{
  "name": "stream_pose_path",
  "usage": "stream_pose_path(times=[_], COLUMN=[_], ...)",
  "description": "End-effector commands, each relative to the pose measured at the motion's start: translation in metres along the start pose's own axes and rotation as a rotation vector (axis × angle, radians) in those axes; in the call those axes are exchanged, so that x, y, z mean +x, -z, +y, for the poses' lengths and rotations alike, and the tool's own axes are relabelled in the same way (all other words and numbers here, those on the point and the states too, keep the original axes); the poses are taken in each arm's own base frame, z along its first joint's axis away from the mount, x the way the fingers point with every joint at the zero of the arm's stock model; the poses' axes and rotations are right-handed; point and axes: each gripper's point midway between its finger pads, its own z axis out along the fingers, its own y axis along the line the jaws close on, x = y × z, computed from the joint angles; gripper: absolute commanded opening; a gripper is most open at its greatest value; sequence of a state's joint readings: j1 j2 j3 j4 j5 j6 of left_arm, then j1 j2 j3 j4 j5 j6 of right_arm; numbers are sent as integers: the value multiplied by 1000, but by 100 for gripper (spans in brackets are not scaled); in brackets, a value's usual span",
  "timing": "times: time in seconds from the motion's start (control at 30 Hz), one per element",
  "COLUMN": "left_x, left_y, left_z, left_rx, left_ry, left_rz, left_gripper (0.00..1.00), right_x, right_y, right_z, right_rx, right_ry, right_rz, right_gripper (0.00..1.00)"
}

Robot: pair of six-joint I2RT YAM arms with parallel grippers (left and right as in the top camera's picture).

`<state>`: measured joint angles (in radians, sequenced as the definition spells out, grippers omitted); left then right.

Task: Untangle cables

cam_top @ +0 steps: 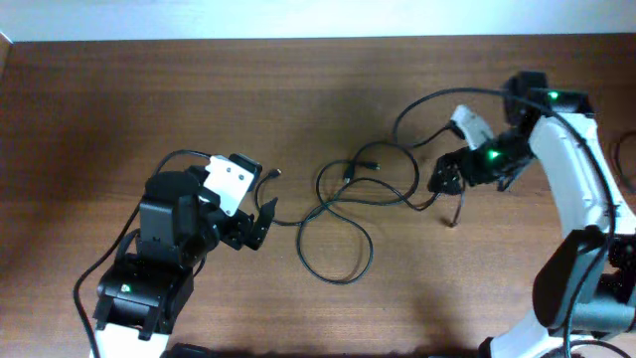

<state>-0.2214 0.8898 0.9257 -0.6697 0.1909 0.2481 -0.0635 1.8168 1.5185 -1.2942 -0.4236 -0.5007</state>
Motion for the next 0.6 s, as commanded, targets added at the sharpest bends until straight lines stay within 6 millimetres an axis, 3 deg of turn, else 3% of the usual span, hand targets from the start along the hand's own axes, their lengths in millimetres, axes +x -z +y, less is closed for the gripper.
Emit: stream_pose_path(times=[0.0,0.1,0.23,0.3,0.37,0.4,0.47,0.5,0.57], left_x=[-2,-2,-2,-2,-2,-3,-3,-3,-3], left_y=[2,2,2,2,2,2,2,2,2], left_z=[1,1,1,1,0,-1,-1,-1,-1], left_rx=[-5,-5,-6,-6,-1,3,3,2,3], left_ry=[-20,-21,-21,-21,-20,-20,-20,-21,-20], left_rz=[-5,-7,-8,-7,-9,-10,-10,-10,-10], left_gripper=[99,99,99,99,99,99,99,99,99], right_x=[-4,-8,1,8,11,13,12,9,-4], right_y=[-5,-17,-54,-88,-108,-115,-118,-117,-109], right_z=[32,56,77,75,66,64,62,62,61], right_rx=[-25,-53,-82,-75,-60,-56,-51,-47,-27], right_ry=[260,375,455,435,398,401,403,383,234], right_rz=[11,31,77,68,38,27,15,7,-20], right_gripper=[99,99,99,99,99,95,59,9,4])
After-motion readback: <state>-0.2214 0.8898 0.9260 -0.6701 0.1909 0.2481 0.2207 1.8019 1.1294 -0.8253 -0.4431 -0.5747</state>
